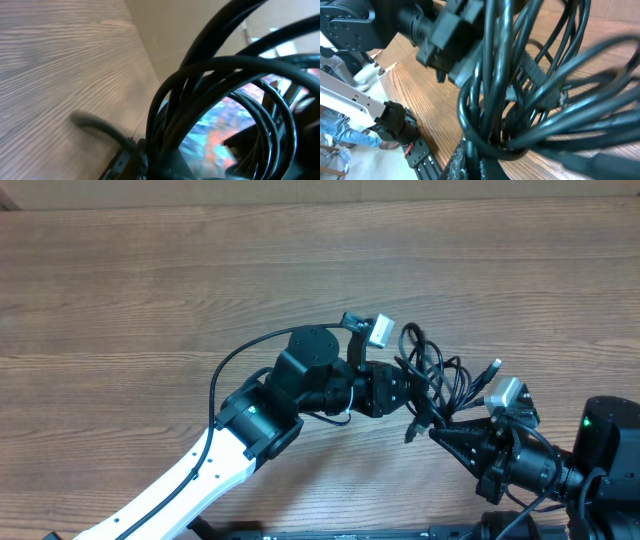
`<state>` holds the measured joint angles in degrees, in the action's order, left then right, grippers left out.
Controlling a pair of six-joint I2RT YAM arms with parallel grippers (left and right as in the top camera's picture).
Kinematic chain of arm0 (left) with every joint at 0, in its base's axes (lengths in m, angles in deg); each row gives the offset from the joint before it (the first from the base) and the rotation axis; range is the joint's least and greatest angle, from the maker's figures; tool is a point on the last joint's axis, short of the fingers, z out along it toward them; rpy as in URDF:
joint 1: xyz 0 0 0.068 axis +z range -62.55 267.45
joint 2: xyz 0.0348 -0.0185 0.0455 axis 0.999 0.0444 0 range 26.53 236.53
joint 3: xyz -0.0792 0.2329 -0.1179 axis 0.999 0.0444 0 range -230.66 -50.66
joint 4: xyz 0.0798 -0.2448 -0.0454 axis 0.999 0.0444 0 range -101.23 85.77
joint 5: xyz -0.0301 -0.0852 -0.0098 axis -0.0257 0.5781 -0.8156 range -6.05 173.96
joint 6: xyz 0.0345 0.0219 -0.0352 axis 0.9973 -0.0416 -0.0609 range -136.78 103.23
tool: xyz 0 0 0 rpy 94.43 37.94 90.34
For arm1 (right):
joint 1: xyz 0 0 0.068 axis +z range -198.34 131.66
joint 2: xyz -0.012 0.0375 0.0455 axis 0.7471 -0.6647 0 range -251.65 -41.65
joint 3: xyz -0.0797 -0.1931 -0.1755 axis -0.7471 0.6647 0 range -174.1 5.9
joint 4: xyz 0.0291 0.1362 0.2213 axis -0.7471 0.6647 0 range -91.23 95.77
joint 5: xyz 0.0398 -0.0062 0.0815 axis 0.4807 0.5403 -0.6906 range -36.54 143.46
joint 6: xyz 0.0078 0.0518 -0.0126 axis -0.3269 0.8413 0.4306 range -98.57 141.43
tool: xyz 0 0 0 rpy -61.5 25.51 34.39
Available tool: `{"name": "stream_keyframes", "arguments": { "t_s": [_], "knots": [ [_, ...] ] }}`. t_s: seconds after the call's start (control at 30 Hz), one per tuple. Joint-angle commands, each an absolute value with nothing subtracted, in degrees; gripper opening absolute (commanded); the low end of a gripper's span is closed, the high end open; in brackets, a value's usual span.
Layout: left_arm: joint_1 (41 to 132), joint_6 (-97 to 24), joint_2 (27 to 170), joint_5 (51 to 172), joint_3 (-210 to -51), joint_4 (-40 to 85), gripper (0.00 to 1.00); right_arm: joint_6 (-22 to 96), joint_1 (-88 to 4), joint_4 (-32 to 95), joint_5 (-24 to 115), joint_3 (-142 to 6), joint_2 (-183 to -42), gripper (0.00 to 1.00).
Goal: Untangle cables
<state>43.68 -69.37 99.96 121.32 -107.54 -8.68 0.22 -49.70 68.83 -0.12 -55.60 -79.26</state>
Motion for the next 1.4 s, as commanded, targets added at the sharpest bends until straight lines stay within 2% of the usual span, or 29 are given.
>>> {"name": "stream_keyframes", "arguments": {
  "t_s": [0.0,0.33,0.4,0.5,0.53,0.57,0.6,0.63,0.87,0.97,1.1,1.37],
  "knots": [
    [42.4,-62.4,100.0,121.3,-107.9,-7.0,0.04,0.4,-49.6,67.5,-0.4,-55.9,-79.1,0.04],
    [42.4,-59.1,100.0,121.5,-107.9,-5.5,0.04,0.4,-49.6,67.1,-0.4,-55.9,-79.1,0.04],
    [42.4,-59.2,100.0,121.5,-107.9,-5.5,0.04,0.4,-49.6,67.2,-0.4,-55.9,-79.1,0.06],
    [42.4,-59.2,100.0,121.4,-107.9,-5.5,0.04,0.4,-49.6,67.4,-0.4,-55.9,-79.1,0.29],
    [42.4,-59.2,100.0,121.2,-107.9,-5.5,0.04,0.4,-49.6,67.5,-0.4,-55.9,-79.1,0.4],
    [42.4,-59.2,100.0,120.9,-107.9,-5.5,0.04,0.4,-49.6,67.7,-0.4,-55.9,-79.1,0.61],
    [42.4,-59.2,100.0,120.8,-107.9,-5.5,0.04,0.4,-49.6,67.9,-0.4,-55.9,-79.1,0.71],
    [42.4,-59.1,100.0,120.5,-107.9,-5.5,0.04,0.3,-49.6,67.8,-0.3,-55.9,-79.1,0.75],
    [42.4,-59.4,100.0,116.0,-107.9,-4.2,0.04,0.4,-49.6,68.1,0.5,-55.9,-79.1,0.77],
    [42.5,-62.4,100.0,111.4,-107.9,-1.5,0.04,1.0,-49.6,69.0,3.2,-55.9,-79.1,0.83],
    [42.5,-64.2,100.0,108.1,-107.9,1.1,0.04,7.6,-49.6,67.8,12.1,-55.9,-79.1,0.87],
    [42.5,-65.1,100.0,108.0,-107.9,1.1,0.04,22.4,-49.6,68.0,32.2,-55.9,-79.1,0.87]
  ]
}}
